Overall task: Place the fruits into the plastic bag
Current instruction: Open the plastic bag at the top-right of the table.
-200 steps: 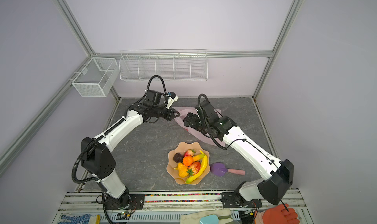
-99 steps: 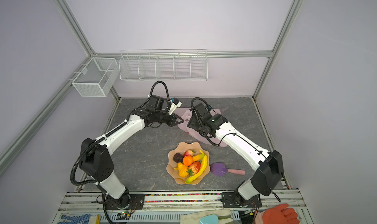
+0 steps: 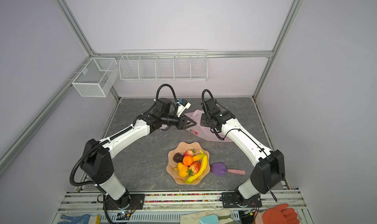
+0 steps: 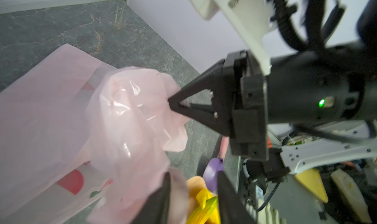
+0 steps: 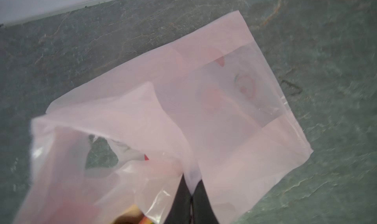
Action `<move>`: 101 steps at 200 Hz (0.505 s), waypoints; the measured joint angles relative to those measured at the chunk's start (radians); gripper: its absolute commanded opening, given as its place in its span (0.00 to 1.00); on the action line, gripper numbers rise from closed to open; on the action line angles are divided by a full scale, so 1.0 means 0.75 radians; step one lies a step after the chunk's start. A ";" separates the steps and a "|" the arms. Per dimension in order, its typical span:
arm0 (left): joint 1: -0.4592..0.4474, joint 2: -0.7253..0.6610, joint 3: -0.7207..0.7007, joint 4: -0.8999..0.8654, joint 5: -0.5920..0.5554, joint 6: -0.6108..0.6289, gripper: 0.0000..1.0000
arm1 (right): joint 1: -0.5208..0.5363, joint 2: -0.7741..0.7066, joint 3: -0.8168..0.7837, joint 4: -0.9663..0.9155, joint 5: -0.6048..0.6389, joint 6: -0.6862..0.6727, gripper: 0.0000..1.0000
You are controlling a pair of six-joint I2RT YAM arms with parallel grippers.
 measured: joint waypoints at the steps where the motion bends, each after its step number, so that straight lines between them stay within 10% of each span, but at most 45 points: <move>1: 0.000 -0.001 -0.001 0.003 -0.003 -0.008 0.68 | -0.001 -0.006 -0.004 0.002 -0.003 -0.018 0.06; 101: 0.094 -0.358 -0.001 -0.173 -0.304 -0.125 0.86 | -0.154 -0.315 -0.424 0.196 -0.149 -0.588 0.07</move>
